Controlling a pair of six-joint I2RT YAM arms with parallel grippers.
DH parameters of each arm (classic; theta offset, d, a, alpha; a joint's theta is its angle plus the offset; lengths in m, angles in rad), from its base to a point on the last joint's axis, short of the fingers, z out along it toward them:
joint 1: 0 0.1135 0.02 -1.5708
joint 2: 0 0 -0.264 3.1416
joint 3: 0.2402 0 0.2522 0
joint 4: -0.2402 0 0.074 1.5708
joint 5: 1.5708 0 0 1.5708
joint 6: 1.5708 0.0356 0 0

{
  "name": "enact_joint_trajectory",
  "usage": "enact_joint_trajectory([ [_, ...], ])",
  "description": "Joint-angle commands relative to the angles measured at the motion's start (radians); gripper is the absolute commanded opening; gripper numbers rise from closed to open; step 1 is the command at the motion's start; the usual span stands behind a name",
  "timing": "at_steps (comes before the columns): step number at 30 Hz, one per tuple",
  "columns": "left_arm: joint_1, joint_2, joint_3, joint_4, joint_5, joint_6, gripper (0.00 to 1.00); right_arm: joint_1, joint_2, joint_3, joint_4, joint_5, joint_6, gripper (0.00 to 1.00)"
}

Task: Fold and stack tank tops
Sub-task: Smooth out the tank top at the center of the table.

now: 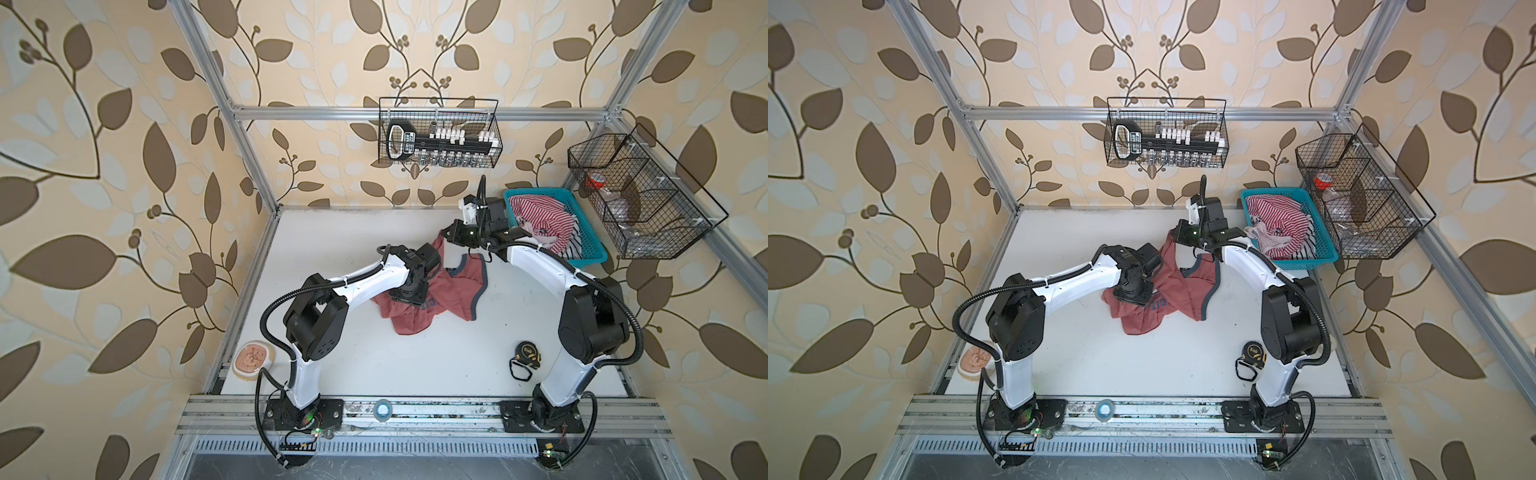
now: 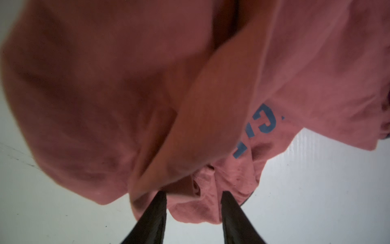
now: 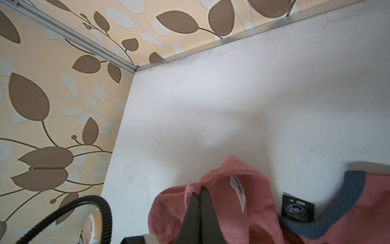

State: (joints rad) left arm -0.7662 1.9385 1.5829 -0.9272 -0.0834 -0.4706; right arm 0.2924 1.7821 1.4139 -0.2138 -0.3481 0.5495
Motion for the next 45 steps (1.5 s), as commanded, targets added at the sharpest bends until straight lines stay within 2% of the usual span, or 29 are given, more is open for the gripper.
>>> enact_joint_trajectory([
  [1,0.004,0.031,0.047,-0.023,-0.055,-0.033,0.44,0.003,0.010,-0.024,0.014,-0.016,-0.011,0.00],
  [6,0.004,0.060,0.038,-0.026,-0.047,-0.027,0.30,0.002,0.011,-0.029,0.016,-0.017,-0.011,0.00],
  [10,0.005,0.057,0.029,-0.033,-0.041,-0.015,0.31,-0.001,0.011,-0.029,0.016,-0.019,-0.012,0.00],
  [16,0.005,0.050,0.011,-0.042,0.000,0.009,0.41,-0.002,0.011,-0.029,0.016,-0.020,-0.014,0.00],
  [19,0.004,0.055,-0.006,-0.045,0.013,0.021,0.42,-0.001,0.012,-0.029,0.016,-0.021,-0.012,0.00],
  [27,0.005,0.062,-0.064,-0.048,-0.003,0.022,0.25,-0.003,0.013,-0.026,0.014,-0.022,-0.013,0.00],
  [28,0.005,0.042,-0.077,-0.047,-0.008,0.018,0.19,-0.004,0.009,-0.027,0.012,-0.022,-0.016,0.00],
  [31,0.008,-0.007,-0.061,-0.077,-0.029,0.035,0.11,-0.009,-0.001,-0.027,0.003,-0.022,-0.021,0.00],
  [40,0.061,-0.243,-0.056,-0.149,-0.011,0.144,0.04,-0.026,-0.073,-0.051,-0.030,-0.023,-0.051,0.00],
  [45,0.122,-0.333,-0.100,-0.150,0.098,0.223,0.01,-0.029,-0.108,-0.075,-0.037,-0.050,-0.061,0.00],
])
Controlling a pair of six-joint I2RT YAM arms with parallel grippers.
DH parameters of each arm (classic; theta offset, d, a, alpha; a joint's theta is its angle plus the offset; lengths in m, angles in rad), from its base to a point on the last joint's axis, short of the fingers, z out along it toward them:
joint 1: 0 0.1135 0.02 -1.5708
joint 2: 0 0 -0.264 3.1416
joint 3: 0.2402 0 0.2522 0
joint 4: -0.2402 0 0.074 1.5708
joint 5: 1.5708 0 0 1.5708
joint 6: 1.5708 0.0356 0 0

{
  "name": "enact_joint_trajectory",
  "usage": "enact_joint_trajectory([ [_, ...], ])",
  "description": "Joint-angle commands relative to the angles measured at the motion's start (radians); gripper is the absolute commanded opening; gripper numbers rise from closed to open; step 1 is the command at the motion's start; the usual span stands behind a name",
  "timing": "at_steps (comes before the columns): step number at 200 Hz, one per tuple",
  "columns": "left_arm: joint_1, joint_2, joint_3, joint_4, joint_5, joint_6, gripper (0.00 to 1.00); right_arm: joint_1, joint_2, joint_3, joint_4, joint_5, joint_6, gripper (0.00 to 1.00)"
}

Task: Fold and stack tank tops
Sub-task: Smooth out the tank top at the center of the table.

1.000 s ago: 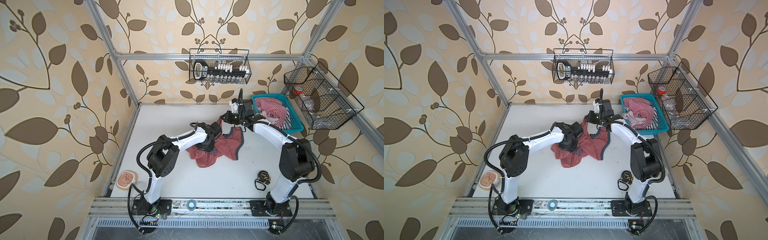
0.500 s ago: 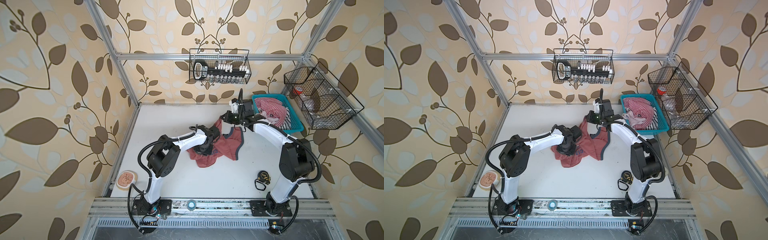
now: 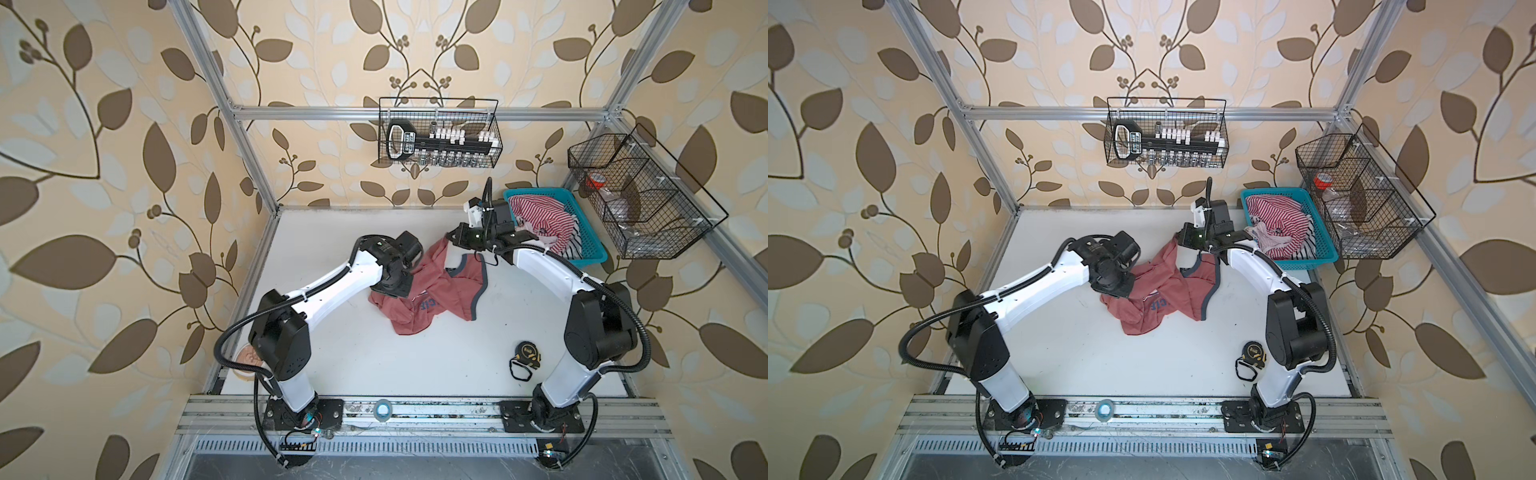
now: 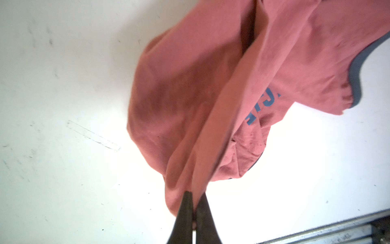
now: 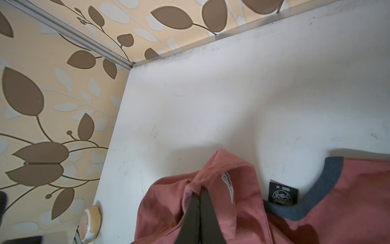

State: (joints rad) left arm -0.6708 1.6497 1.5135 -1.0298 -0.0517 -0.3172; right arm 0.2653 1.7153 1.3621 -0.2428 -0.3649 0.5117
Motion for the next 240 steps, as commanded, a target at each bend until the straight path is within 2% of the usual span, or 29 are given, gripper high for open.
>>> enact_joint_trajectory([
  [1,0.040,-0.062,-0.040,-0.044,0.098,0.087,0.01,-0.003,-0.047,-0.027,-0.013,-0.041,-0.026,0.00],
  [19,0.076,-0.102,-0.062,-0.045,0.157,0.137,0.02,-0.002,-0.063,-0.039,-0.022,-0.046,-0.036,0.00],
  [35,0.108,-0.119,-0.080,-0.039,0.162,0.170,0.05,-0.002,-0.066,-0.043,-0.032,-0.046,-0.044,0.00],
  [65,0.154,-0.047,-0.076,-0.029,0.214,0.225,0.14,0.002,-0.042,-0.043,-0.028,-0.057,-0.041,0.00],
  [93,0.157,0.103,-0.015,-0.036,0.286,0.253,0.30,0.012,-0.008,-0.043,-0.023,-0.068,-0.037,0.00],
  [104,0.155,0.160,0.018,-0.047,0.298,0.249,0.41,0.013,0.004,-0.043,-0.020,-0.070,-0.036,0.00],
  [126,0.156,0.191,0.061,-0.048,0.238,0.204,0.47,0.013,0.020,-0.041,-0.019,-0.076,-0.039,0.00],
  [154,0.157,0.059,0.061,-0.033,0.135,0.103,0.47,0.014,0.027,-0.038,-0.021,-0.078,-0.046,0.00],
  [174,0.143,-0.062,-0.001,-0.009,0.152,0.059,0.40,0.013,0.032,-0.037,-0.020,-0.084,-0.049,0.00],
  [189,0.095,-0.122,-0.055,-0.010,0.149,0.048,0.38,0.013,0.037,-0.034,-0.022,-0.088,-0.054,0.00],
  [204,0.041,-0.128,-0.092,-0.042,0.138,0.033,0.38,0.011,0.042,-0.031,-0.023,-0.088,-0.055,0.00],
  [240,-0.075,-0.037,-0.174,-0.052,0.108,-0.021,0.37,0.011,0.050,-0.026,-0.022,-0.089,-0.057,0.00],
])
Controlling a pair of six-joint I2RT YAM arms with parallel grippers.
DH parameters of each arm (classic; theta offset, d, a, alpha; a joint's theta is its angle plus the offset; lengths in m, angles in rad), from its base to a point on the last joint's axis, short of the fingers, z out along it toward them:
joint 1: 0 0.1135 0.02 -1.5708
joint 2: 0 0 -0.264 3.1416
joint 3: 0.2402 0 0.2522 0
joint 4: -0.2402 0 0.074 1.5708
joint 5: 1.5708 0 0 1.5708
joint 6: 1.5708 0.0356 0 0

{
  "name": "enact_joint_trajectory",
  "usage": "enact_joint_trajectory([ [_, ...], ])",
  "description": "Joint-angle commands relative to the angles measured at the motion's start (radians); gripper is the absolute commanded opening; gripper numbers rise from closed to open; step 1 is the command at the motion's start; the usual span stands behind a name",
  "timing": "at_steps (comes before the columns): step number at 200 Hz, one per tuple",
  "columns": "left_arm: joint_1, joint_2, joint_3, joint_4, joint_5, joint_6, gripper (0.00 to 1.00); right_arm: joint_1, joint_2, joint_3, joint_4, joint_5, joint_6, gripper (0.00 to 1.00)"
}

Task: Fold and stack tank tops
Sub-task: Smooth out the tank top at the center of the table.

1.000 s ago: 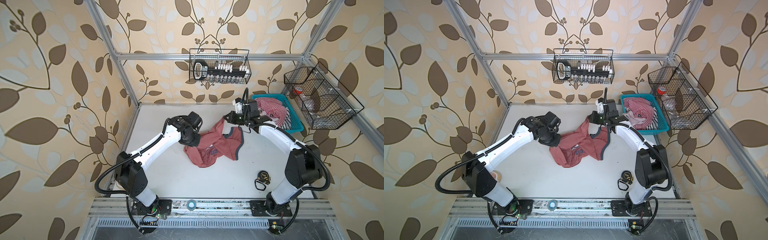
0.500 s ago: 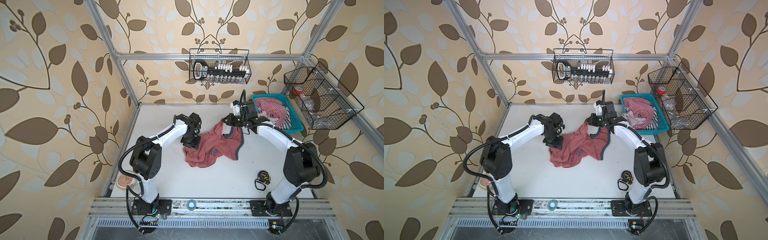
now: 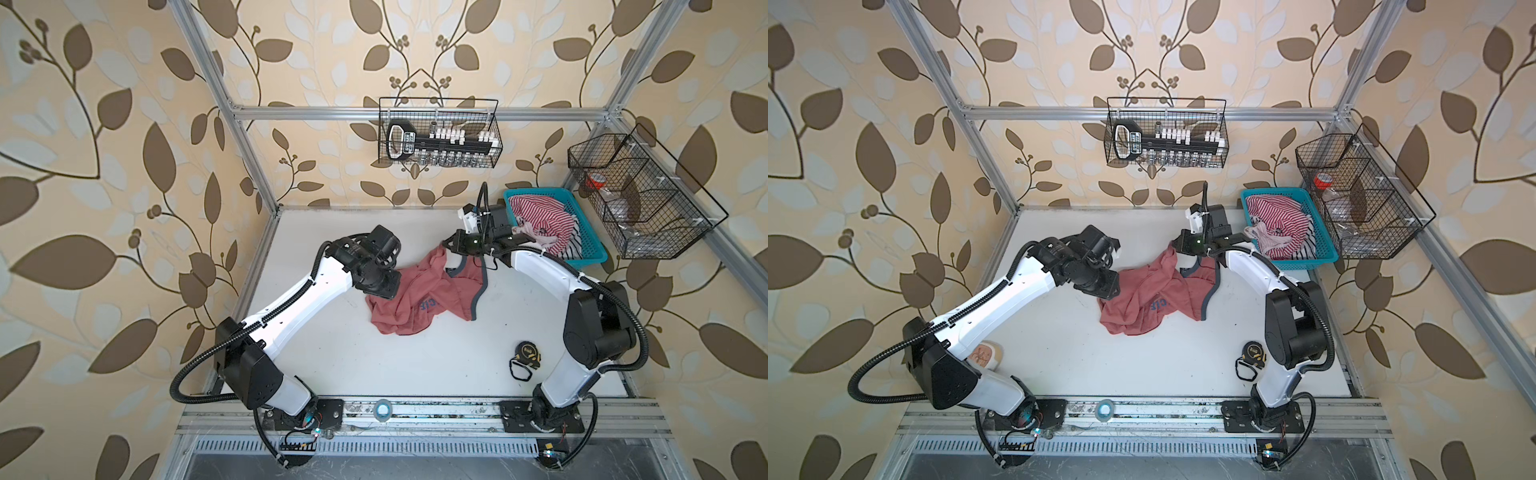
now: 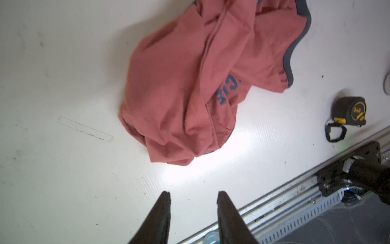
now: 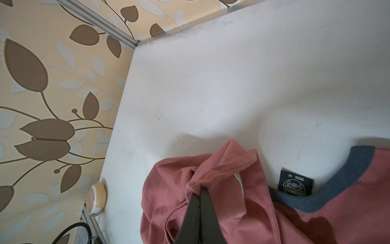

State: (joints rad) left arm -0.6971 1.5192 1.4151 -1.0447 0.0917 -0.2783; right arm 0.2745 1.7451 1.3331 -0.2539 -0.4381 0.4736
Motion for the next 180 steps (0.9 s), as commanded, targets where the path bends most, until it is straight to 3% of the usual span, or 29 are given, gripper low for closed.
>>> enact_joint_trajectory([
  [1,-0.049,0.097,-0.078,-0.035,-0.034,-0.061,0.37,0.003,0.020,0.003,-0.011,-0.016,-0.019,0.00],
  [44,-0.063,0.203,-0.097,0.025,-0.085,-0.111,0.27,0.001,0.022,0.003,-0.016,-0.015,-0.023,0.00],
  [101,-0.064,0.293,-0.090,0.057,-0.051,-0.095,0.26,-0.002,0.029,0.002,-0.016,-0.013,-0.021,0.00],
  [180,-0.063,0.251,-0.178,0.116,-0.003,-0.116,0.25,-0.003,0.033,0.001,-0.013,-0.011,-0.017,0.00],
])
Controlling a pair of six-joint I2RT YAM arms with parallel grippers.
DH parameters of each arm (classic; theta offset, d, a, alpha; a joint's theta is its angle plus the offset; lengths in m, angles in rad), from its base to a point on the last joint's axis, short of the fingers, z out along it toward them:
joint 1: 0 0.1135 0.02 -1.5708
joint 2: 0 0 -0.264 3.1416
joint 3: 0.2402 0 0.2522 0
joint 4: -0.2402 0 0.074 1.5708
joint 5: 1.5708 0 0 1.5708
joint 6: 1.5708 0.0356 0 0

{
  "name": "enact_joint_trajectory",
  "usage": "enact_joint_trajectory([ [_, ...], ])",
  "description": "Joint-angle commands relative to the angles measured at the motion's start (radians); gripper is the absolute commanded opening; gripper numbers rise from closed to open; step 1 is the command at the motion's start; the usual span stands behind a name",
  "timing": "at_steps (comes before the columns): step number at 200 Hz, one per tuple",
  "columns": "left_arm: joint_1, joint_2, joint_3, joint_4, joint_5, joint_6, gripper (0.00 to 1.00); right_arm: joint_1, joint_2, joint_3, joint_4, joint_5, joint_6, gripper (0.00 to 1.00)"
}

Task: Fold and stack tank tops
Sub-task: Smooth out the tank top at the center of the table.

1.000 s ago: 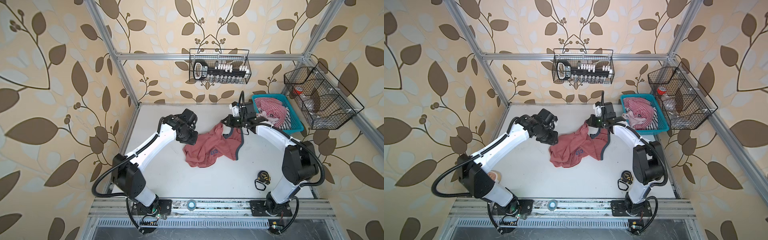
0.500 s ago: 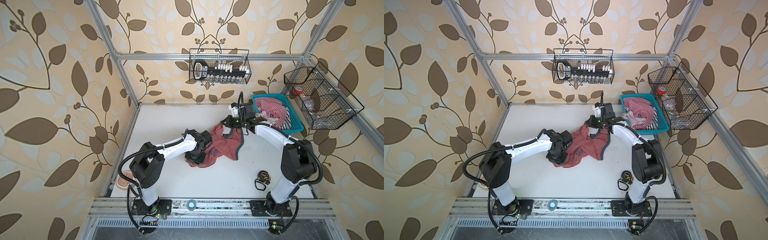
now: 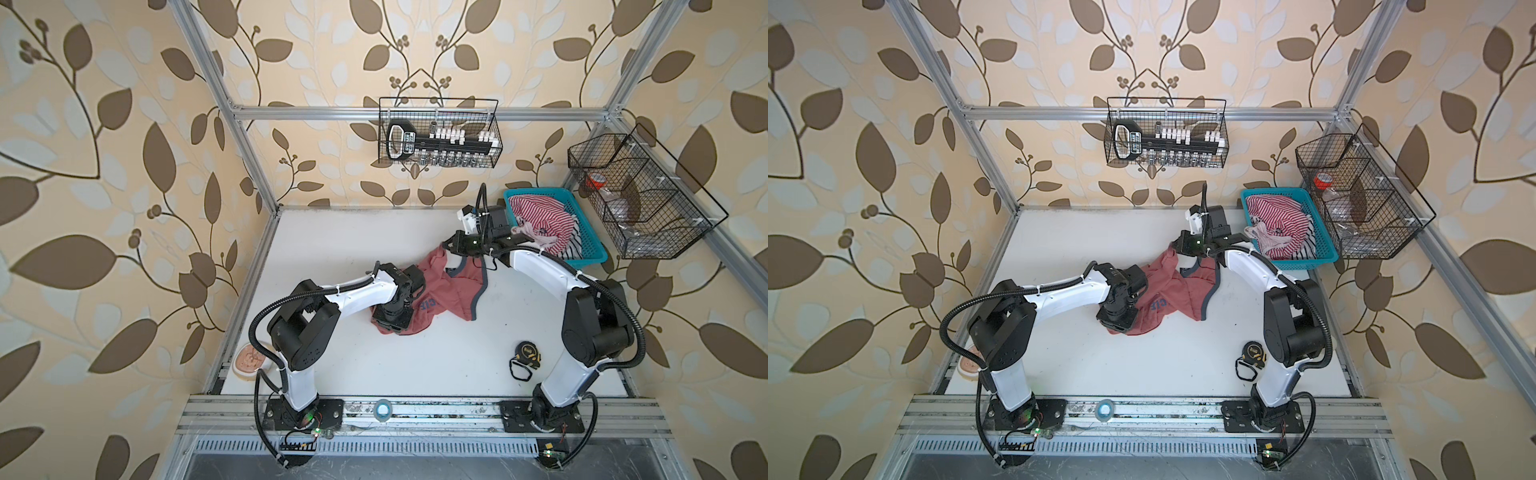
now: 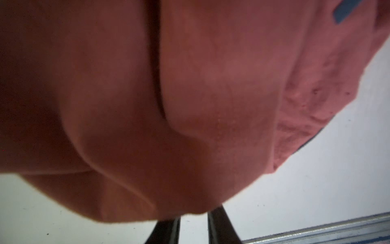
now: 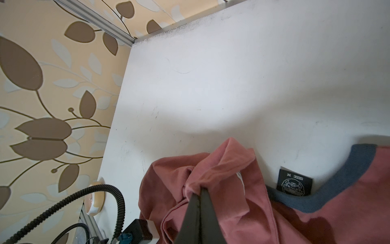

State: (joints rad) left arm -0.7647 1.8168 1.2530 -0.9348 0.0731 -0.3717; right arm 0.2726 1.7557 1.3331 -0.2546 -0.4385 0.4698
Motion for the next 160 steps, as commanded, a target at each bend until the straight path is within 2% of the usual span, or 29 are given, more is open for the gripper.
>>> enact_joint_trajectory([
  [1,0.004,-0.047,-0.017,0.006,0.016,-0.023,0.25,0.000,0.021,0.001,-0.012,-0.011,-0.014,0.00],
  [93,0.005,-0.010,-0.009,0.068,-0.034,-0.059,0.33,0.001,0.023,0.006,-0.014,-0.008,-0.012,0.00],
  [132,0.007,0.009,-0.011,0.073,-0.053,-0.067,0.33,0.005,0.023,0.006,-0.013,-0.008,-0.011,0.00],
  [160,0.011,0.007,-0.028,0.081,-0.053,-0.067,0.26,0.004,0.021,0.005,-0.013,-0.006,-0.012,0.00],
])
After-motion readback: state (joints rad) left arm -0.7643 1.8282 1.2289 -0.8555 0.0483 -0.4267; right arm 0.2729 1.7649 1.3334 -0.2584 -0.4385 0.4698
